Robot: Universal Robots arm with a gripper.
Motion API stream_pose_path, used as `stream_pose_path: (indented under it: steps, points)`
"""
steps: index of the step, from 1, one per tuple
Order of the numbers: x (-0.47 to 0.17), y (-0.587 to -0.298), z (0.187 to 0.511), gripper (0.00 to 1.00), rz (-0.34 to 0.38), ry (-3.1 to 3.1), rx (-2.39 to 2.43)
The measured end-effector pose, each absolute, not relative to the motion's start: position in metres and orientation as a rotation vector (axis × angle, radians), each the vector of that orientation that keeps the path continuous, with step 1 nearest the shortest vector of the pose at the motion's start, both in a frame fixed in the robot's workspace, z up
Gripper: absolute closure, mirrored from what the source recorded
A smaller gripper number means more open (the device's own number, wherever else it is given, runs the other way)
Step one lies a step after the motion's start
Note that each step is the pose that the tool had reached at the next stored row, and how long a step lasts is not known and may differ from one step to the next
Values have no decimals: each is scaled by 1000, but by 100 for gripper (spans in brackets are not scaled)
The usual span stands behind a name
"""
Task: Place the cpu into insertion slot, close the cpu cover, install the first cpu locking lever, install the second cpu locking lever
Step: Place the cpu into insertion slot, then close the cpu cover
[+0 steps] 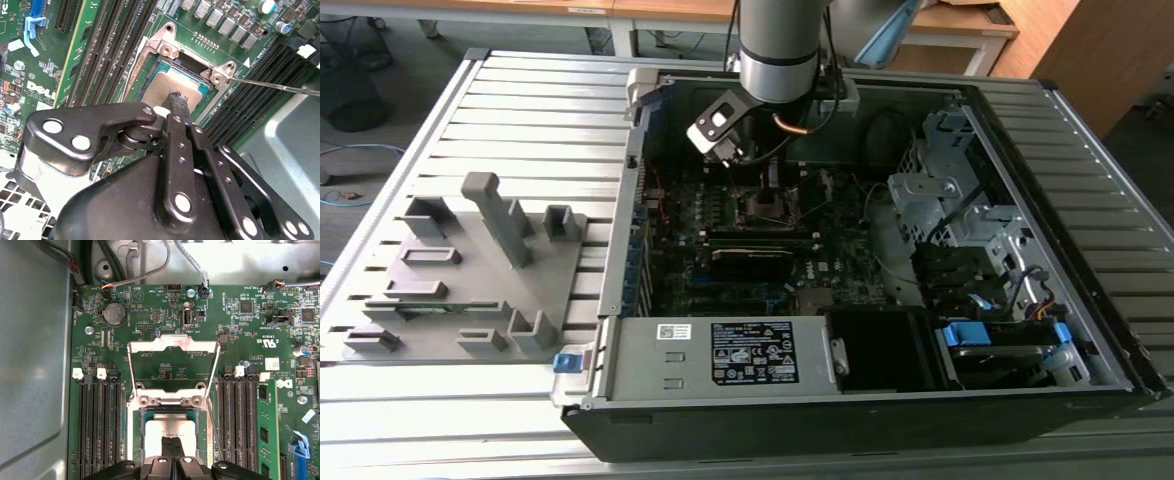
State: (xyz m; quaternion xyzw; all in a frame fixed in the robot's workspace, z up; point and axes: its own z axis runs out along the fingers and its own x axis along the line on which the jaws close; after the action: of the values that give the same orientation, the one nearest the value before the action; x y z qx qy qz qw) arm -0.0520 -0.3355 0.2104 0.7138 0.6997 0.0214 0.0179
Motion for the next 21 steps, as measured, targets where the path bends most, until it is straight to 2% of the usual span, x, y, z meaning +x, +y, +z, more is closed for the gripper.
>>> stream_pose_path:
  steps: [21]
  points:
    - [-52, -335, 215, 89, 66, 2174, 2217]
